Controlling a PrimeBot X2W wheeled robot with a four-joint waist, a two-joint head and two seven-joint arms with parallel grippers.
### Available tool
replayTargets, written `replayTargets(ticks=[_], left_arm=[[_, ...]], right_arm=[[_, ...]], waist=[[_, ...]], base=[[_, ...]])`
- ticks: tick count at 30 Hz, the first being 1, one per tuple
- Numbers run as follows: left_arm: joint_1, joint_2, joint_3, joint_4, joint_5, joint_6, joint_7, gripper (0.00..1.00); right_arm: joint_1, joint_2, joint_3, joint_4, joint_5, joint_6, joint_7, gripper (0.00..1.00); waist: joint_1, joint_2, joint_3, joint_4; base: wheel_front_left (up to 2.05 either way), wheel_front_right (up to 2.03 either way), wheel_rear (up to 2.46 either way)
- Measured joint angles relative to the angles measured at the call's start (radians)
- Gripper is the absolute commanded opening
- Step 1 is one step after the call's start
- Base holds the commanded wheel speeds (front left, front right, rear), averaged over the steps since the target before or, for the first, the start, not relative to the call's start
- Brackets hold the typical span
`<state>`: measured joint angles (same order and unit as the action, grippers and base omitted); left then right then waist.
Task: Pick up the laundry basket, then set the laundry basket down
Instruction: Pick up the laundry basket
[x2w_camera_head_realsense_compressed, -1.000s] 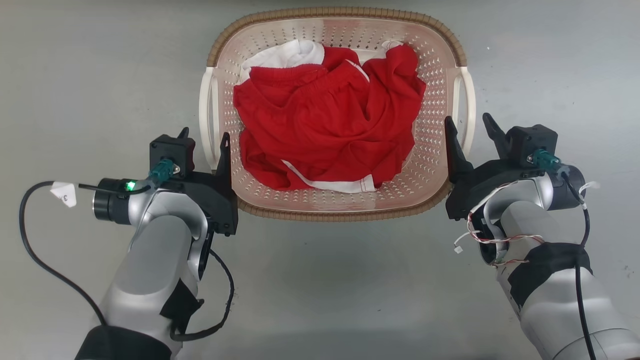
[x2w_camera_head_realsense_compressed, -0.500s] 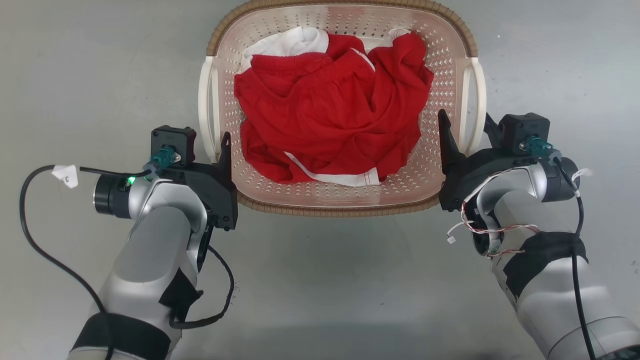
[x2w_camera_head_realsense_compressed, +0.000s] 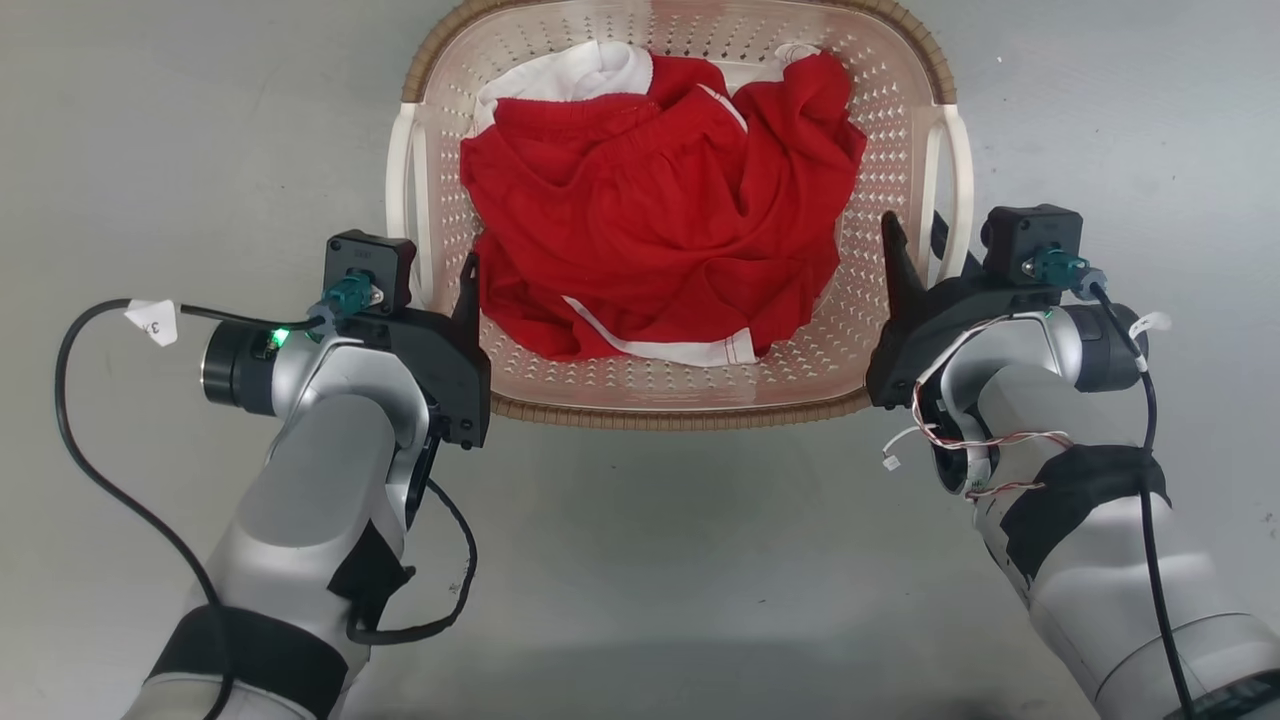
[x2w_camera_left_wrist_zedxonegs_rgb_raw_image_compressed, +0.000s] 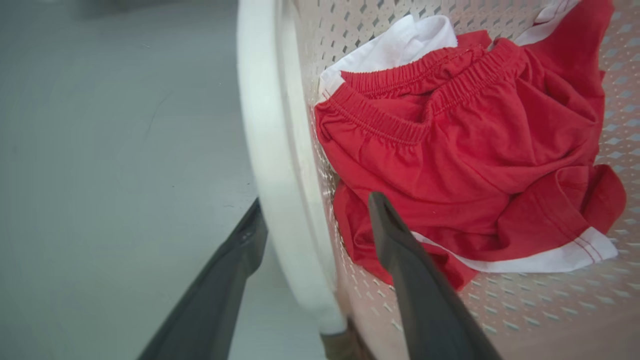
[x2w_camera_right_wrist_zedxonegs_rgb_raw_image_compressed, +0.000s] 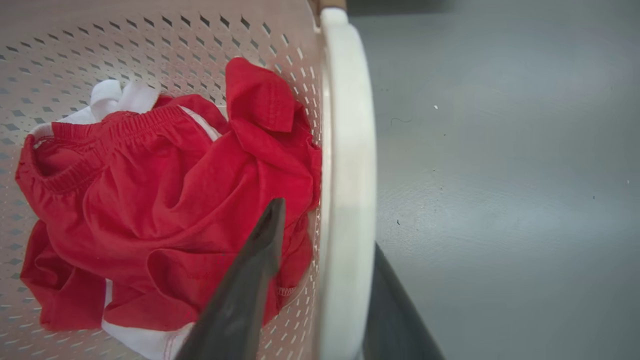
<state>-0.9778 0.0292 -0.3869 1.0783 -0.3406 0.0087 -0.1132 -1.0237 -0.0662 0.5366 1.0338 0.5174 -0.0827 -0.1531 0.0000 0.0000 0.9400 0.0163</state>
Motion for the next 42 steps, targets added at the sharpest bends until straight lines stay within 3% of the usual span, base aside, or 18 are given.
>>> replayTargets(ticks=[4,8,9,10,26,42], left_arm=[[-0.005,0.0,-0.02,0.001,-0.013,0.002,0.006,0.48],[-0.007,0.006,-0.034,0.001,-0.028,0.012,0.006,0.16],[-0.007,0.008,-0.037,0.001,-0.031,0.016,0.007,0.04],[-0.008,0.007,-0.041,0.001,-0.037,0.018,0.008,0.0],[-0.002,0.012,-0.109,0.02,-0.097,0.036,0.015,0.0],[0.114,0.011,-0.178,0.035,-0.18,0.054,0.013,0.0]], right_arm=[[-0.011,-0.003,0.023,0.002,0.019,-0.007,0.013,0.32],[-0.013,-0.006,0.041,0.001,0.044,-0.016,0.021,0.17],[-0.013,-0.008,0.047,0.001,0.049,-0.019,0.025,0.07],[-0.014,-0.008,0.052,0.0,0.052,-0.02,0.028,0.0],[-0.001,-0.012,0.131,0.019,0.131,-0.033,0.047,0.0],[0.108,-0.011,0.218,0.023,0.231,-0.042,0.048,0.0]], waist=[[0.0,0.0,0.003,-0.001],[0.0,0.0,0.004,-0.002],[0.0,0.0,0.004,-0.003],[0.0,0.0,0.004,-0.003],[0.0,0.0001,-0.037,-0.008],[-0.0001,0.0,-0.178,-0.012]], base=[[0.0,0.0,0.0],[0.0,0.0,0.0],[0.0,0.0,0.0],[0.0,0.0,0.0],[0.0,0.0,0.0],[0.0,0.0,0.0]])
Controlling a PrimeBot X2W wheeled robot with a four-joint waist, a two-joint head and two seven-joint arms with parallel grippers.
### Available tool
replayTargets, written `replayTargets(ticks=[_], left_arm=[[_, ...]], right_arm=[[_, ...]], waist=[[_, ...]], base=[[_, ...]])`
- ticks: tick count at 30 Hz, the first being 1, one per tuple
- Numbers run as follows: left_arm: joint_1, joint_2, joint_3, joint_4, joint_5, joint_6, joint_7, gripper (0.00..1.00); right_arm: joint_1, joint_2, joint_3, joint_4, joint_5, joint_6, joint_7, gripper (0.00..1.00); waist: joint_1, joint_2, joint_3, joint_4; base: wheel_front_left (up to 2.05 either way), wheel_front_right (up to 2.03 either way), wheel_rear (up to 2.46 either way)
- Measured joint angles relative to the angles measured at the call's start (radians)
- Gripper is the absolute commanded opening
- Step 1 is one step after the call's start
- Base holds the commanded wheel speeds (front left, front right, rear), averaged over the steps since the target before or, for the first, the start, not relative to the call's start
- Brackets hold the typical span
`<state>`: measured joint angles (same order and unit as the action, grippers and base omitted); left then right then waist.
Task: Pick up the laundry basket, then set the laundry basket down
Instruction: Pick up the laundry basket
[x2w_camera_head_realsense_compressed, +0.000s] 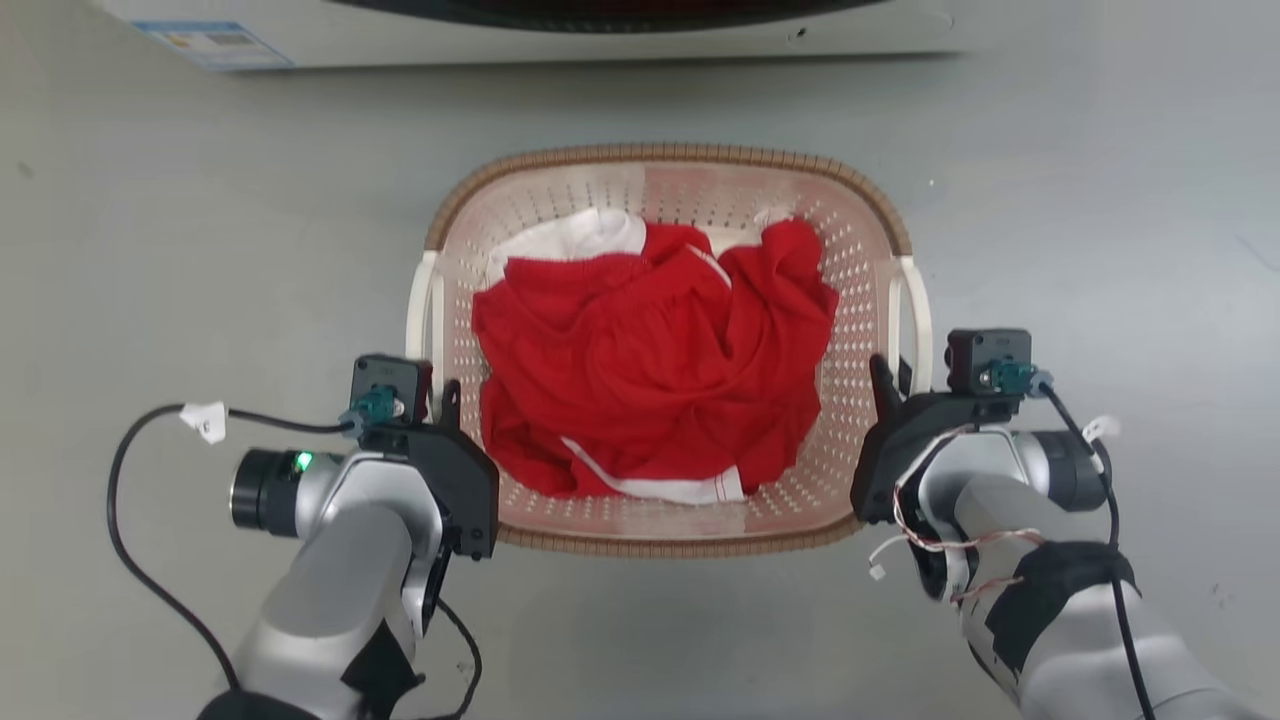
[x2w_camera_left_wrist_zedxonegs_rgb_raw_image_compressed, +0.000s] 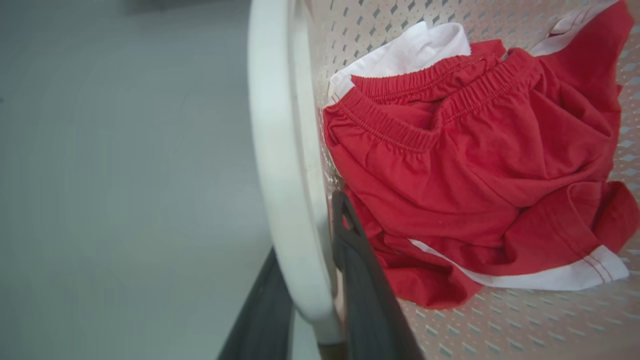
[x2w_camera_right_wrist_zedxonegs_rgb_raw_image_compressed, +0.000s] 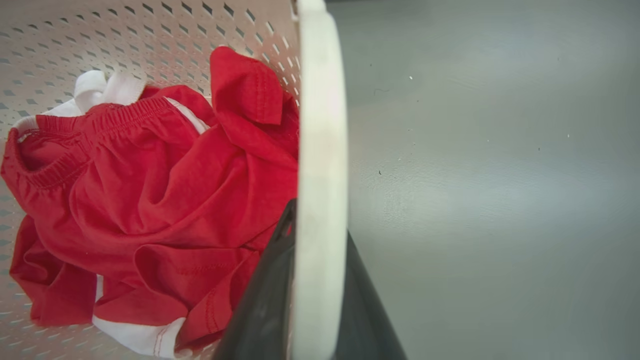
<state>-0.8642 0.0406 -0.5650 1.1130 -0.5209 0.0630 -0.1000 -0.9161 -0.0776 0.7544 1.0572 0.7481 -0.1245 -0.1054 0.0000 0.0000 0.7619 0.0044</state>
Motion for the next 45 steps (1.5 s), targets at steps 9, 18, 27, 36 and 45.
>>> replayTargets(ticks=[9,18,27,36,45], left_arm=[[0.101,-0.001,-0.041,0.003,-0.061,0.007,0.002,0.0],[0.2,-0.001,-0.087,0.012,-0.113,0.012,0.024,0.0],[0.318,0.001,-0.141,0.012,-0.163,0.016,0.068,0.0],[0.401,0.004,-0.181,0.011,-0.201,0.025,0.109,0.0],[0.456,0.005,-0.205,0.012,-0.233,0.026,0.144,0.0]], right_arm=[[0.102,0.002,0.056,0.005,0.044,-0.003,0.017,0.0],[0.208,0.004,0.114,-0.002,0.101,-0.007,0.049,0.0],[0.315,0.005,0.168,-0.003,0.156,-0.008,0.106,0.0],[0.401,0.005,0.209,-0.009,0.212,-0.009,0.163,0.0],[0.457,0.006,0.234,-0.008,0.262,-0.009,0.211,0.0]], waist=[[-0.0001,0.0,-0.117,-0.001],[-0.0001,-0.0001,-0.246,-0.003],[-0.0002,-0.0001,-0.377,-0.007],[-0.0003,-0.0002,-0.493,-0.01],[-0.0002,-0.0002,-0.587,-0.01]], base=[[0.0,0.0,0.0],[0.0,0.0,0.0],[0.0,0.0,0.0],[0.0,0.0,0.0],[0.0,0.0,0.0]])
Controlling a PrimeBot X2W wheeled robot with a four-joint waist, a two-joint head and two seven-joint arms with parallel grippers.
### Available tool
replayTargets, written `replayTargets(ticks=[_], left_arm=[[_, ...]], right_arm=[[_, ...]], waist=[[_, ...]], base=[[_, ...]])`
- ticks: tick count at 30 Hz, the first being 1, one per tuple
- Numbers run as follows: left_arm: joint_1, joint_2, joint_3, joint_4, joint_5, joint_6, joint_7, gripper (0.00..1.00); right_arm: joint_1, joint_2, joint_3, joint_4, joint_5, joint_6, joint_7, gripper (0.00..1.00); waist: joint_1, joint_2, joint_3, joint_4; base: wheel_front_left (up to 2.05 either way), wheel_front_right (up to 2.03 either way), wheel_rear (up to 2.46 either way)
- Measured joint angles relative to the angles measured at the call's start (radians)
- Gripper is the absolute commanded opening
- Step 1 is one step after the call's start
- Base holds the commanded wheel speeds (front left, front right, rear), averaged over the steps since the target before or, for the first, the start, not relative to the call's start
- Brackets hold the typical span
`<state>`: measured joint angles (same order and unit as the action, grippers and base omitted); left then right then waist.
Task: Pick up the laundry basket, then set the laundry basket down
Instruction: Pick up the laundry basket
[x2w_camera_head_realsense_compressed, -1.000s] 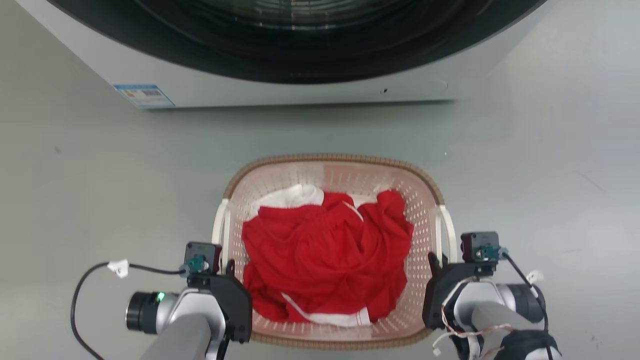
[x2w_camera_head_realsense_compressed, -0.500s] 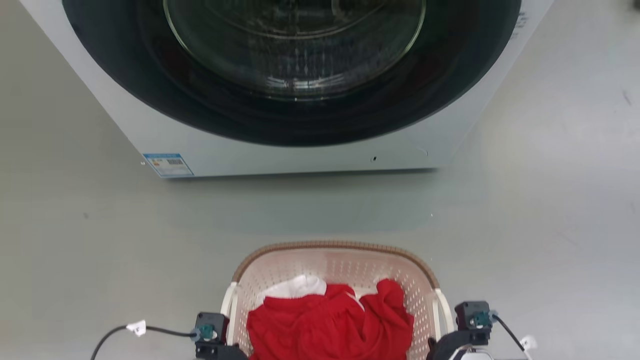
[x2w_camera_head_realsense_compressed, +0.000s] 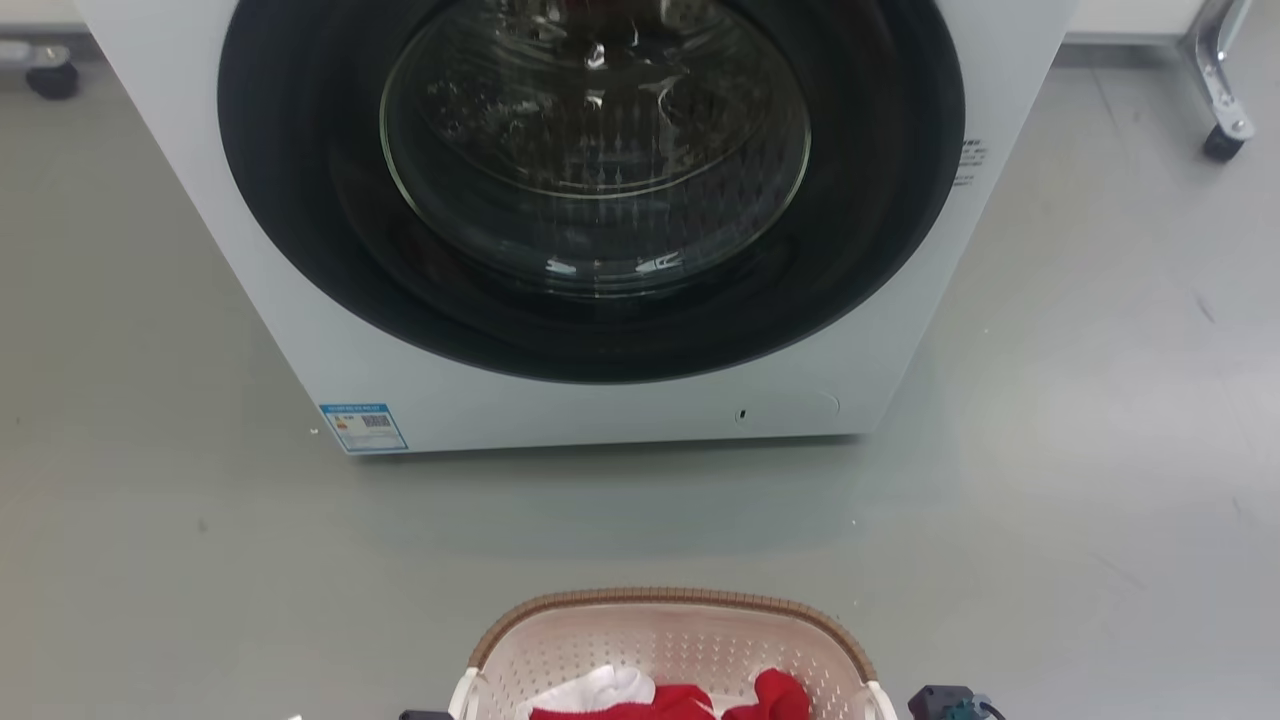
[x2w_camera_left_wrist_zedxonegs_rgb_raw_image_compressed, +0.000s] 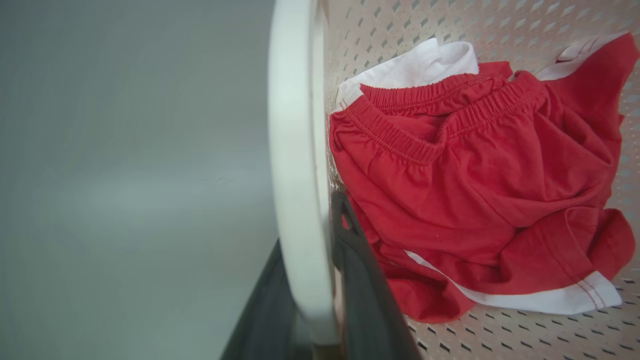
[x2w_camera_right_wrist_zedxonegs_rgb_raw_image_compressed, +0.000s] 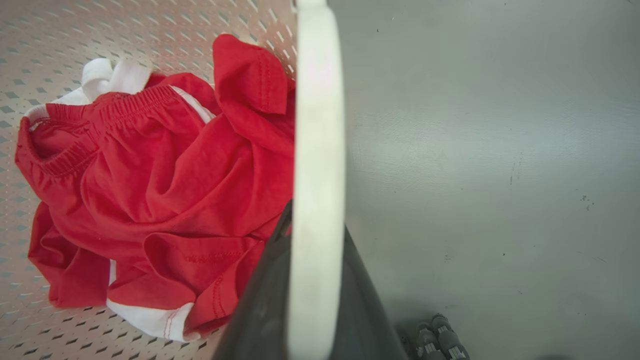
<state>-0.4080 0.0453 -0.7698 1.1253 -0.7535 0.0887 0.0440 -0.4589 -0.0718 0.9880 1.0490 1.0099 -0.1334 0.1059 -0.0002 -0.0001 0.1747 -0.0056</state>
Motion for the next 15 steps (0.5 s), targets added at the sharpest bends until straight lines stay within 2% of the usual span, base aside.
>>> replayTargets(ticks=[15], left_arm=[[0.047,0.002,-0.029,0.001,-0.044,0.008,0.025,0.0]], right_arm=[[0.039,0.001,0.036,0.0,0.049,0.0,0.035,0.0]], waist=[[0.0002,0.0001,-0.089,-0.01]], base=[[0.0,0.0,0.0]])
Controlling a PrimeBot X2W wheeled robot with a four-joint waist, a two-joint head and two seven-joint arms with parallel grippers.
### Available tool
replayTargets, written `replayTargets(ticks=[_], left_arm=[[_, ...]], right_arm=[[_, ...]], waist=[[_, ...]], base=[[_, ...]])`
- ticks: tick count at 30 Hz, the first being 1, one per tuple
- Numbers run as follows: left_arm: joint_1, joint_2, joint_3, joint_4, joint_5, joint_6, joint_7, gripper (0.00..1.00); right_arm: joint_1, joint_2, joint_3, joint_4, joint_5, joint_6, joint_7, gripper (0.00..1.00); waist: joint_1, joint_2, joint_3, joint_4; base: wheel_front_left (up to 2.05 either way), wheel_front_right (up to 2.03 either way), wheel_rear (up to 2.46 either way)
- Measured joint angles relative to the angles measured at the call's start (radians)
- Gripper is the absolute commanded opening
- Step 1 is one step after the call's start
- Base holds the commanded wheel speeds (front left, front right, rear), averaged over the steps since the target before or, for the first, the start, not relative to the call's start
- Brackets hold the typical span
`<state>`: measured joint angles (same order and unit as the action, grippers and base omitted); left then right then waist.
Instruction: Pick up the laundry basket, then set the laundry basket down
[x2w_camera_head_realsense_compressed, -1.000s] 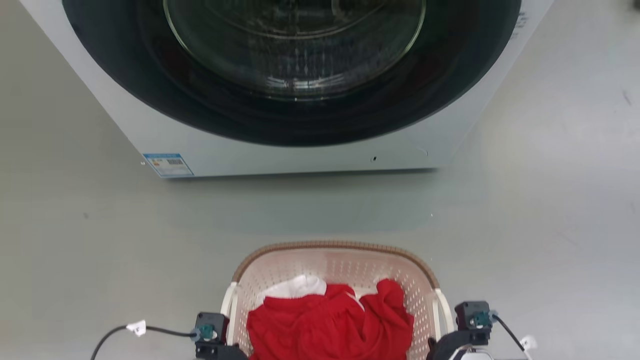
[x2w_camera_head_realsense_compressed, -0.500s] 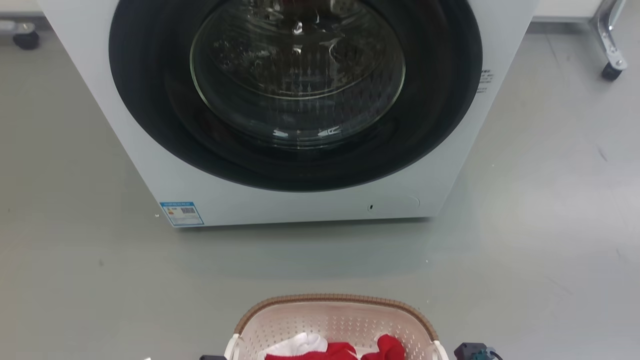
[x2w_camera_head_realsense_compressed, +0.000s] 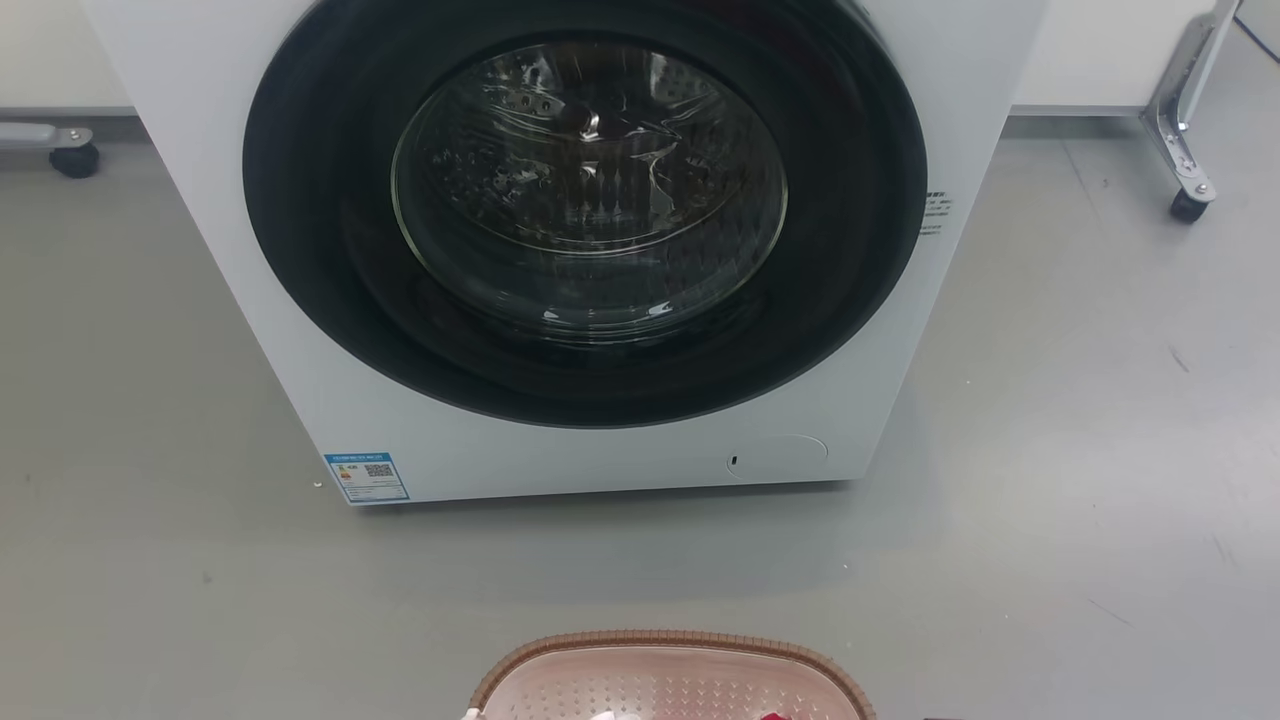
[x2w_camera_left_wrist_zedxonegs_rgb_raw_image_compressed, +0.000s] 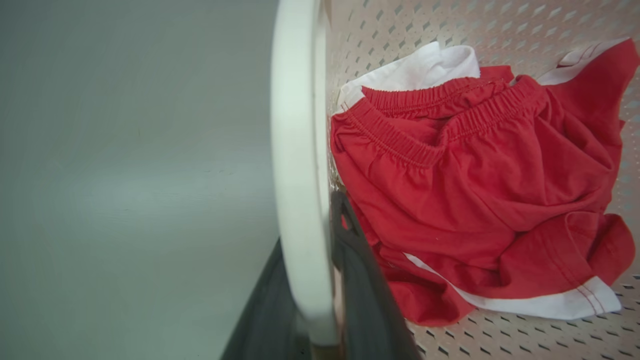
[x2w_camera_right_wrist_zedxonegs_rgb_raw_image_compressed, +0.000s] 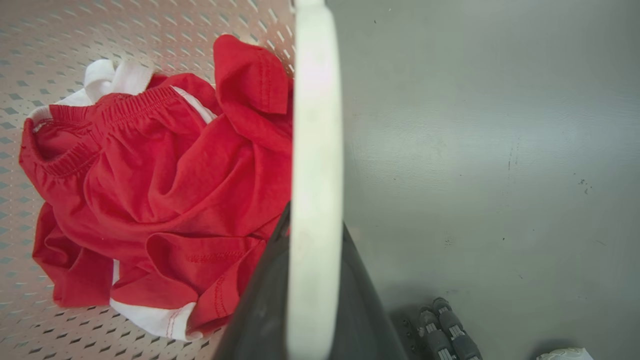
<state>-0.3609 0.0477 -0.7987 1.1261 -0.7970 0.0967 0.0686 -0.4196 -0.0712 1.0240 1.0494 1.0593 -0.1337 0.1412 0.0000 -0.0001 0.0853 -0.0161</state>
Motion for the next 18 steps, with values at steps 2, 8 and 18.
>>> replayTargets(ticks=[2,8,18], left_arm=[[0.0,0.001,-0.003,0.0,-0.002,0.0,0.0,0.0],[0.001,0.001,-0.012,0.003,-0.012,0.0,0.009,0.0],[0.001,0.0,-0.022,0.013,-0.021,0.001,0.01,0.0]], right_arm=[[0.001,0.0,0.005,0.0,0.007,-0.003,0.0,0.0],[0.005,0.0,0.022,0.002,0.016,-0.003,0.008,0.0],[0.0,0.002,0.039,0.011,0.025,-0.003,0.007,0.0]], waist=[[0.0,0.0,-0.001,-0.001],[0.0,0.0,0.0,-0.006],[0.0,0.0002,-0.004,-0.012]], base=[[0.0,0.0,0.0],[0.0,0.0,0.0],[0.0,0.0,0.0]])
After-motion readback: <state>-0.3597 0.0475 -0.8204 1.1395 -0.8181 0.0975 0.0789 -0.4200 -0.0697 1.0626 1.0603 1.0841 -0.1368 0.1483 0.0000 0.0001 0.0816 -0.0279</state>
